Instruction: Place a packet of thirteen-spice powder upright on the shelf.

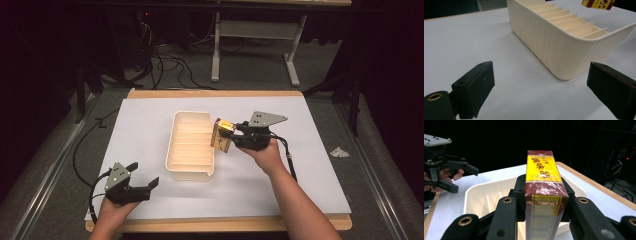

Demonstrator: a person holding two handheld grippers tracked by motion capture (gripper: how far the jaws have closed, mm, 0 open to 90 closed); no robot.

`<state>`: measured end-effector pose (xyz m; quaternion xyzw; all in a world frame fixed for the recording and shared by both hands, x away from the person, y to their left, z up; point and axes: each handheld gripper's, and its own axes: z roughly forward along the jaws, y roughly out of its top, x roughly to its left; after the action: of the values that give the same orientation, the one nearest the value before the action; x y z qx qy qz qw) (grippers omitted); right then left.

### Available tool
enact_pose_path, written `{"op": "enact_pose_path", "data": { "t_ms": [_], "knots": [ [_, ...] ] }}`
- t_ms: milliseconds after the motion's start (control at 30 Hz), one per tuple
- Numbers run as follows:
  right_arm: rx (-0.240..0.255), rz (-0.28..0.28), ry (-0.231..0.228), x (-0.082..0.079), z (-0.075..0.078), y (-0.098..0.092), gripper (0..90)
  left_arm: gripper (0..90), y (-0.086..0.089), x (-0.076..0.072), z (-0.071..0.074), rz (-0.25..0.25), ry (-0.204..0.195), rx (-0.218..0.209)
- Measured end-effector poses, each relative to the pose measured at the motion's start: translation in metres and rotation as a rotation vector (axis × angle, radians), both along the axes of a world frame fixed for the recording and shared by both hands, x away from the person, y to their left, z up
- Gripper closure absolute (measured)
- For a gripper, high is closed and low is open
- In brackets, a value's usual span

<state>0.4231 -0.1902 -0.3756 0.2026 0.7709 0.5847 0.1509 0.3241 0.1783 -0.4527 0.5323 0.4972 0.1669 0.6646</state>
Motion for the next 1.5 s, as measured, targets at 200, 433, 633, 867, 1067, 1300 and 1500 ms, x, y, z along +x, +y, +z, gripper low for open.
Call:
{"op": "enact_pose_path", "data": {
  "t_ms": [200,433,633,867,1067,1300,1500],
  "knots": [
    [0.010,0.032,0.003,-0.004,0.001,0.008,69.3,8.3,0.000,-0.001,0.001,-0.003,-0.001,-0.003],
    [0.016,0.080,0.007,-0.010,0.003,0.021,69.3,8.2,0.002,-0.001,0.001,-0.001,-0.001,-0.008],
    [0.010,0.124,0.014,-0.017,0.004,0.037,69.3,8.2,0.003,-0.001,0.001,-0.005,0.000,-0.004],
    [0.013,0.157,0.017,-0.022,0.005,0.047,69.3,8.2,0.003,-0.001,0.001,-0.006,0.000,-0.007],
    [0.021,0.180,0.023,-0.024,0.004,0.054,69.3,8.2,0.003,-0.001,0.001,-0.010,0.000,-0.004],
    [0.025,0.199,0.025,-0.027,0.004,0.060,69.3,8.2,0.004,-0.001,0.001,-0.012,0.000,-0.005],
    [0.033,0.210,0.036,-0.027,0.002,0.063,69.3,8.2,0.004,-0.001,0.001,-0.014,0.001,-0.006]
  ]
}}
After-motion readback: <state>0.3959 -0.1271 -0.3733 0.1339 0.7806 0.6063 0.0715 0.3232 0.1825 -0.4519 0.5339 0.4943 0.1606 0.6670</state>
